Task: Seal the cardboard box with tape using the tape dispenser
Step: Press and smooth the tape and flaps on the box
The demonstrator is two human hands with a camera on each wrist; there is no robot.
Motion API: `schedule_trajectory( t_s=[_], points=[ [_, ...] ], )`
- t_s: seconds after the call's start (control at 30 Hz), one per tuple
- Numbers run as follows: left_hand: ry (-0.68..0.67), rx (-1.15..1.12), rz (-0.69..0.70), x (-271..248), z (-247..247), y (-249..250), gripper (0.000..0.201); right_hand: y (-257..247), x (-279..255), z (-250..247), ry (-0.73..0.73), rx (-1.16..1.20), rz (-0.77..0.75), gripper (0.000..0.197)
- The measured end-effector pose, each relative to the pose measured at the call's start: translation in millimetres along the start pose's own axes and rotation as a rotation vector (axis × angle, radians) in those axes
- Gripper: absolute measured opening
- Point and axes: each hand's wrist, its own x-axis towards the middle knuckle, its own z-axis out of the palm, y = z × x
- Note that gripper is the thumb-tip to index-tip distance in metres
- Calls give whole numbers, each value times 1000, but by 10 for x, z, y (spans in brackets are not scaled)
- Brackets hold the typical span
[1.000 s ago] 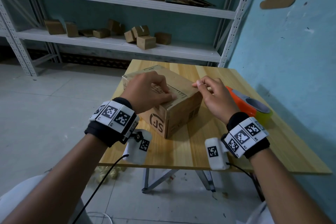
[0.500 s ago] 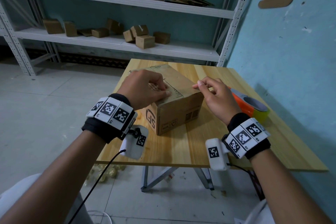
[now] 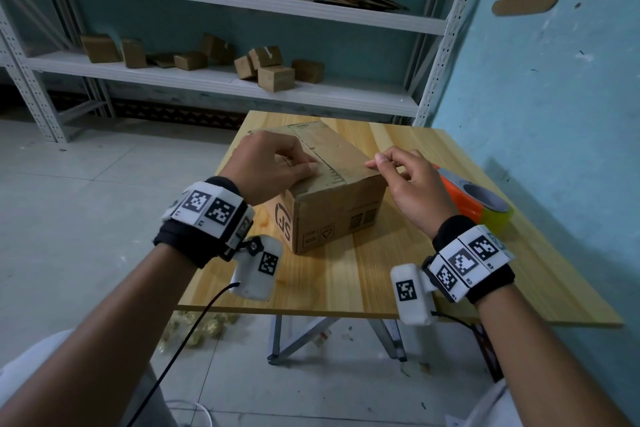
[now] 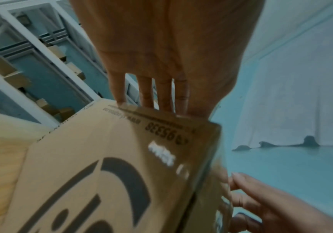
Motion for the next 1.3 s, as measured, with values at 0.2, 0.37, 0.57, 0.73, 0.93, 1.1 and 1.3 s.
schedule_trajectory(
  t_s=[0.2,0.37,0.57,0.73,0.93,1.1,1.3],
  points=[
    [-97,-83,-28,-4,-58,-40,16,15,8,4,1,9,-13,26],
    [-94,-51,-20,5,-61,-32,15,33,12,11,-4,17,-11,26],
    [-65,-4,-6,10,-44,-28,9,22,-8,1,-8,-10,-12,21],
    [-9,14,9,3,24,-12,11,-72,-8,53,64,-117,-45,25],
    [-16,133,-34,33,237,44,27,-186,49,169,123,-376,21,49],
    [-15,181,-124,33,298,83,36,-289,20,146,76,-424,36,48],
    [-33,131,-125,45,276,43,38,-279,6,113,75,-339,59,41]
  ],
)
